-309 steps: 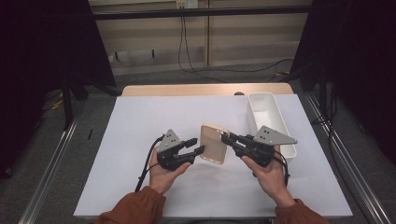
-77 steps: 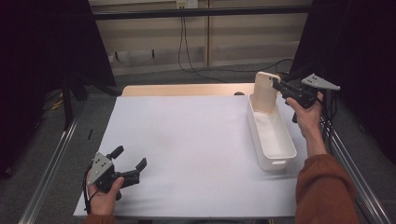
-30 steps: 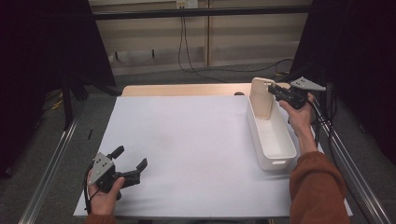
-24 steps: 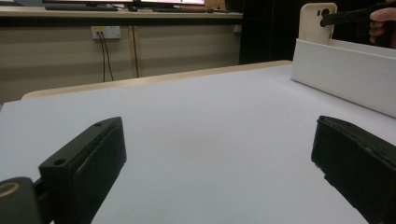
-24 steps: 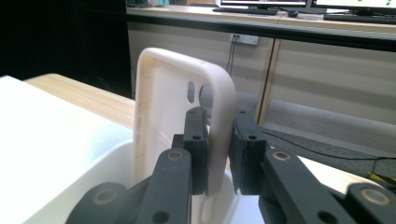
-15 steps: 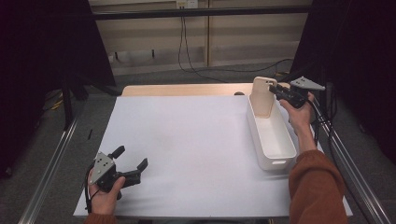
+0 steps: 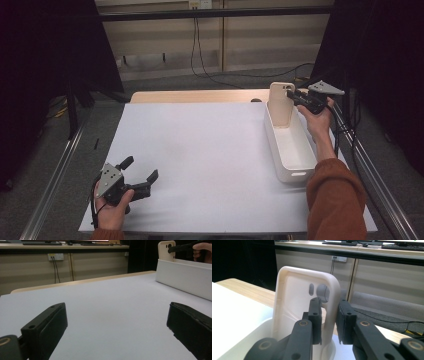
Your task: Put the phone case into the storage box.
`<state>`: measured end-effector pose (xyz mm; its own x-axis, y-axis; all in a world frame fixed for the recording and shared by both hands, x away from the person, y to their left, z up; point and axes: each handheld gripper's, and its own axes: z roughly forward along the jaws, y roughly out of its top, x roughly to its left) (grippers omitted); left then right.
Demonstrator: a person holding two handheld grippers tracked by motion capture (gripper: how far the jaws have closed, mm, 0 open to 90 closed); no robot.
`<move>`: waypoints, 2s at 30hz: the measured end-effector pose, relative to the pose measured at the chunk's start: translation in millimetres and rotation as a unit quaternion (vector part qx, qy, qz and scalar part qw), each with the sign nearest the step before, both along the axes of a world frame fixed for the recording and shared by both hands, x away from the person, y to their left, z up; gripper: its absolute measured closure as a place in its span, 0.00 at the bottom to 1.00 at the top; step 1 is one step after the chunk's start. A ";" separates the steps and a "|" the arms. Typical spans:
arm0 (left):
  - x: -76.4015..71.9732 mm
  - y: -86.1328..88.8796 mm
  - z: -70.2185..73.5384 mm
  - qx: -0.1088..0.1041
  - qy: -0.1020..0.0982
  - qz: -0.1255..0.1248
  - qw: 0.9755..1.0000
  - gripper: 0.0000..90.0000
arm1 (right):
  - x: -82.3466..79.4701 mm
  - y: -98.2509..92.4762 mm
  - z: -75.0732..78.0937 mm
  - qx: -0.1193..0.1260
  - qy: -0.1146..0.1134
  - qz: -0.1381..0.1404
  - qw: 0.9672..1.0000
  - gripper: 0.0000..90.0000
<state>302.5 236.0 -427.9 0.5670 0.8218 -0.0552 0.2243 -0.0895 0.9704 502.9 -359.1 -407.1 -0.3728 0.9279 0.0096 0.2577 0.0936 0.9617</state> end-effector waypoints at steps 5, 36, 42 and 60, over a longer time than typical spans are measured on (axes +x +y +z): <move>0.3 -0.4 -0.1 0.000 -0.001 0.001 1.000 0.04 | 0.6 -0.1 1.0 -0.003 -0.001 0.000 1.000 0.83; 0.5 0.0 -0.2 0.006 0.000 -0.001 1.000 0.04 | 9.5 12.1 2.7 -0.003 0.016 0.003 1.000 0.38; 0.6 -0.2 -0.1 0.006 0.000 0.000 1.000 0.04 | 9.0 11.2 3.4 0.013 0.016 -0.009 1.000 0.21; 6.7 -4.7 -0.9 0.000 0.002 -0.002 1.000 0.03 | 3.7 15.4 7.4 0.023 0.015 -0.003 1.000 0.01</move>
<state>309.2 231.3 -428.8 0.5698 0.8197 -0.0582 0.2287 -0.0901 0.9693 506.6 -343.7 -399.7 -0.3665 0.9282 0.0638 0.2862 0.0472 0.9570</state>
